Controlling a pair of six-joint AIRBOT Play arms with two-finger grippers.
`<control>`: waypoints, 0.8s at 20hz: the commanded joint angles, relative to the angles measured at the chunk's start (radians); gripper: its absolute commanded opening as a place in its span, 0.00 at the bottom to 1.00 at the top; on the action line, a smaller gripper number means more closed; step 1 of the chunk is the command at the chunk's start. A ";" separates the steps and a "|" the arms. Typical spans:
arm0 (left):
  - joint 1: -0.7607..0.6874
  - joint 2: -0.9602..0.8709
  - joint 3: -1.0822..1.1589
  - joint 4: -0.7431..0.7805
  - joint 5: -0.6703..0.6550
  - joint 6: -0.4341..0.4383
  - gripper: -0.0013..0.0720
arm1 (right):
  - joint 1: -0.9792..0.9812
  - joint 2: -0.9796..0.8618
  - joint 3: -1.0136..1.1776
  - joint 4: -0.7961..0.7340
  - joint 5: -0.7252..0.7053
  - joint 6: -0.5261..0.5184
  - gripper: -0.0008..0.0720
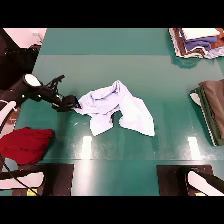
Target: Fold the shirts.
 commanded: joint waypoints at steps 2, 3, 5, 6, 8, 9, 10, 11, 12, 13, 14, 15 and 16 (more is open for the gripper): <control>0.005 0.001 -0.078 -0.099 0.149 0.011 0.85 | 0.002 -0.045 0.001 0.014 0.041 0.000 0.03; 0.005 0.001 -0.078 -0.110 0.166 0.011 0.85 | 0.002 -0.046 0.000 0.012 0.042 0.000 0.03; 0.005 0.001 -0.078 -0.117 0.201 0.008 0.75 | 0.002 -0.045 0.000 0.011 0.043 0.000 0.03; 0.005 0.001 -0.078 -0.117 0.218 0.010 0.31 | 0.002 -0.045 0.000 0.010 0.051 0.000 0.03; 0.005 0.001 -0.076 -0.117 0.239 0.011 0.07 | 0.002 -0.045 -0.001 0.010 0.078 0.000 0.03; 0.006 0.001 -0.066 -0.115 0.237 0.011 0.05 | 0.002 -0.042 -0.014 0.010 0.091 0.000 0.03; 0.006 0.004 -0.044 -0.111 0.229 0.012 0.05 | 0.002 -0.032 -0.048 0.010 0.101 0.000 0.03; 0.006 0.009 -0.016 -0.105 0.219 0.012 0.05 | 0.002 -0.017 -0.108 0.010 0.109 0.000 0.03; 0.006 0.020 0.009 -0.097 0.220 0.013 0.05 | 0.002 0.000 -0.180 0.010 0.110 0.000 0.03; 0.006 0.034 0.039 -0.084 0.220 0.013 0.05 | 0.002 0.023 -0.274 0.010 0.102 -0.001 0.03; 0.006 0.043 0.066 -0.071 0.219 0.013 0.05 | 0.002 0.044 -0.377 0.014 0.086 -0.013 0.03; 0.006 0.052 0.091 -0.055 0.213 0.013 0.05 | 0.002 0.060 -0.475 0.014 0.062 -0.031 0.03; 0.006 0.060 0.112 -0.045 0.210 0.016 0.05 | 0.002 0.073 -0.579 0.014 0.033 -0.043 0.03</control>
